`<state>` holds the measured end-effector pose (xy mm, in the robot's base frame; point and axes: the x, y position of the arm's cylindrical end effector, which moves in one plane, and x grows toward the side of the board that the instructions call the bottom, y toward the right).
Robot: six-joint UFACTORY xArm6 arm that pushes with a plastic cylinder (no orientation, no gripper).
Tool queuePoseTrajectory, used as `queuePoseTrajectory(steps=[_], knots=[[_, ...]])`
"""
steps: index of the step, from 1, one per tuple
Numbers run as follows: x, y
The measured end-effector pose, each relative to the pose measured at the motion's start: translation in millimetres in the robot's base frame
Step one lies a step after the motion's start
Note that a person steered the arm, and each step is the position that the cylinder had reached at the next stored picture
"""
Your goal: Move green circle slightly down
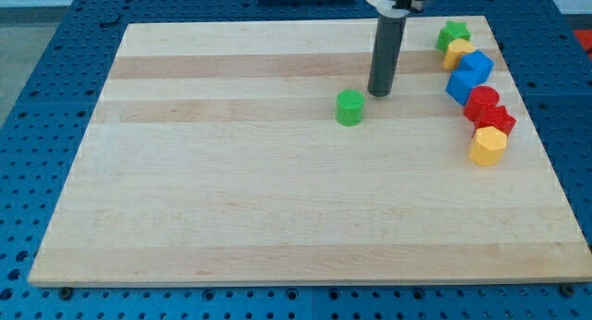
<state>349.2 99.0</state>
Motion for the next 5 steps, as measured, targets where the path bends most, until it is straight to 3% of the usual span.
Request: queuePoseTrajectory(steps=[1, 3, 4, 5], knots=[[12, -9], [117, -9], [114, -6], [84, 1]])
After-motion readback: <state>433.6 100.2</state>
